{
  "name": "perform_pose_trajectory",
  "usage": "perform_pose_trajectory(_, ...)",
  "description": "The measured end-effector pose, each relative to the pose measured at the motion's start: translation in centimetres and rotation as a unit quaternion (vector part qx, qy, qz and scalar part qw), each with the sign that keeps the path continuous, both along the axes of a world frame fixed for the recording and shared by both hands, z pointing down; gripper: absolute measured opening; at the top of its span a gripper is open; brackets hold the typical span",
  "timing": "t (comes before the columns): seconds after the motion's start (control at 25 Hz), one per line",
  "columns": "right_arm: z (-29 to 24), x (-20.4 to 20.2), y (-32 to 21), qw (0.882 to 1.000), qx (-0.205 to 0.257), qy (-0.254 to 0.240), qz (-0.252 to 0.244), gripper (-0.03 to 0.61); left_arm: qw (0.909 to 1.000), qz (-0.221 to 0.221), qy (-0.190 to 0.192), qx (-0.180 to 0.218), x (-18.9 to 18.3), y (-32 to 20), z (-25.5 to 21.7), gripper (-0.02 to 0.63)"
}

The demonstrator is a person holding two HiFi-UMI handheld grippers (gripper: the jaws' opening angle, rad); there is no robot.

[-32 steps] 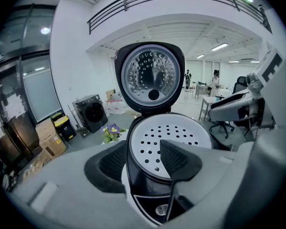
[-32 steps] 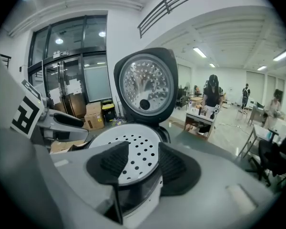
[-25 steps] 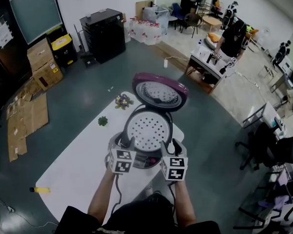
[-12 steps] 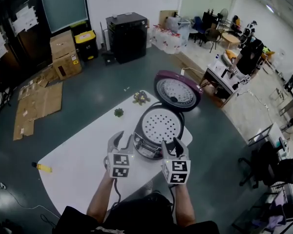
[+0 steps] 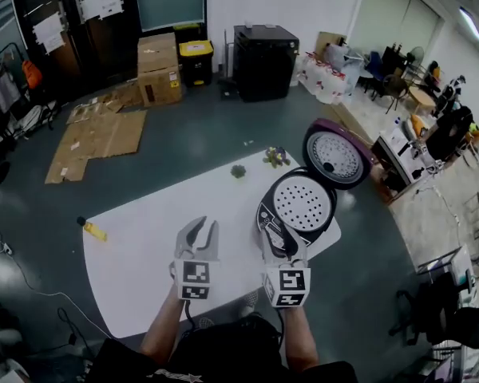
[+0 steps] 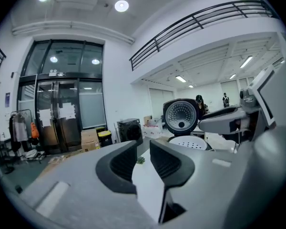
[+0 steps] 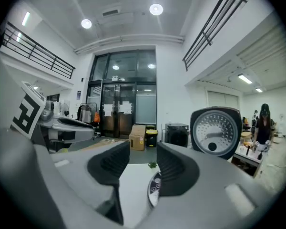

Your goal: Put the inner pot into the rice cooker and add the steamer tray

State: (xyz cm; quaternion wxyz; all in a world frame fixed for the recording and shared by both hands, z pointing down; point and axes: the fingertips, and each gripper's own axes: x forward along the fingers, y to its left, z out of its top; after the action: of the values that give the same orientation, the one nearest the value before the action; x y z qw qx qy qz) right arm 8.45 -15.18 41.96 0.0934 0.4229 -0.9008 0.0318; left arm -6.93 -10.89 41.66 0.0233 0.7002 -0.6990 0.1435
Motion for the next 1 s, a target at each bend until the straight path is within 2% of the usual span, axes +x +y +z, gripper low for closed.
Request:
perform_pose_trajectory(0.24,-0.3,-6.0,5.2,0.998,0.009,-0.003,-0.066,0.149,0.9973,-0.07,-0.008,0.021,-5.1,7.2,-0.7,0.079)
perform_pose_trajectory(0.56,-0.3,-13.4,12.9,0.988,0.02,-0.007,-0.153,0.105,0.9878,-0.154,-0.012,0.019,-10.9,17.2,-0.3,0.06)
perform_pose_trajectory(0.76,-0.1,-17.2,17.5,0.979,0.02,-0.007,-0.205,0.095,0.9797,-0.199,-0.011,0.016,-13.5,22.8,-0.2,0.049)
perform_pose_trajectory(1.0,-0.2,-20.5,21.9,0.969,0.017,-0.002,-0.247,0.038,0.971,-0.239,-0.006,0.005,-15.6,28.1,0.0,0.043)
